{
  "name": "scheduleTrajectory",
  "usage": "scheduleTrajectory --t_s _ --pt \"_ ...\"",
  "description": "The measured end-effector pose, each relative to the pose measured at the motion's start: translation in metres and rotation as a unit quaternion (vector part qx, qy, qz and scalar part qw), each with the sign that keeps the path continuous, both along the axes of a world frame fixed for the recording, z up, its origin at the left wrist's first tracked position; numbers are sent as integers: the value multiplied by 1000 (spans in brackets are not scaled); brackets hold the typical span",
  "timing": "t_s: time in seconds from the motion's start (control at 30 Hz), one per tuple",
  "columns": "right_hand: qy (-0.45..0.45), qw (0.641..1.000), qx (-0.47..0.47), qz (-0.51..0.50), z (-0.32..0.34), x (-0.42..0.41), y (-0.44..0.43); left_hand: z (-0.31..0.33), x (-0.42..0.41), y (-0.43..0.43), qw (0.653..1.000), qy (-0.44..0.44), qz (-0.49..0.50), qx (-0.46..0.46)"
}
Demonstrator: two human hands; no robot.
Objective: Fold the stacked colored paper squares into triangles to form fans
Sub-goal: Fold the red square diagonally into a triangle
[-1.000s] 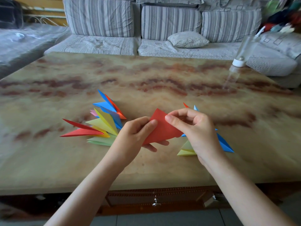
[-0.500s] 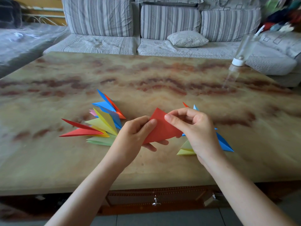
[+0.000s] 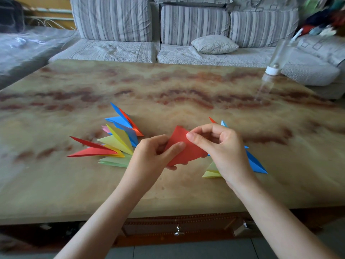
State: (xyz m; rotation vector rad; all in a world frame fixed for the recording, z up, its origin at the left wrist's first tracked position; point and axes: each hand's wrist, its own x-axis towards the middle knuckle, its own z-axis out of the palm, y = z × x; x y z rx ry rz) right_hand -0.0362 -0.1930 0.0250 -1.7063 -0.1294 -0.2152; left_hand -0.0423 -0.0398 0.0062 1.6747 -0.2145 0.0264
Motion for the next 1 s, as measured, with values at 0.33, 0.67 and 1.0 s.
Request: scheduleTrajectory --t_s 0.33,0.67,1.0 --pt "7 1000 4 8 1 1 -1 2 -1 -1 1000 -2 20 -9" --pt "114 990 10 79 -1 -4 4 6 -3 -2 990 -6 96 -100" --pt "99 994 21 51 -5 -2 9 10 -10 -8 984 27 95 -151"
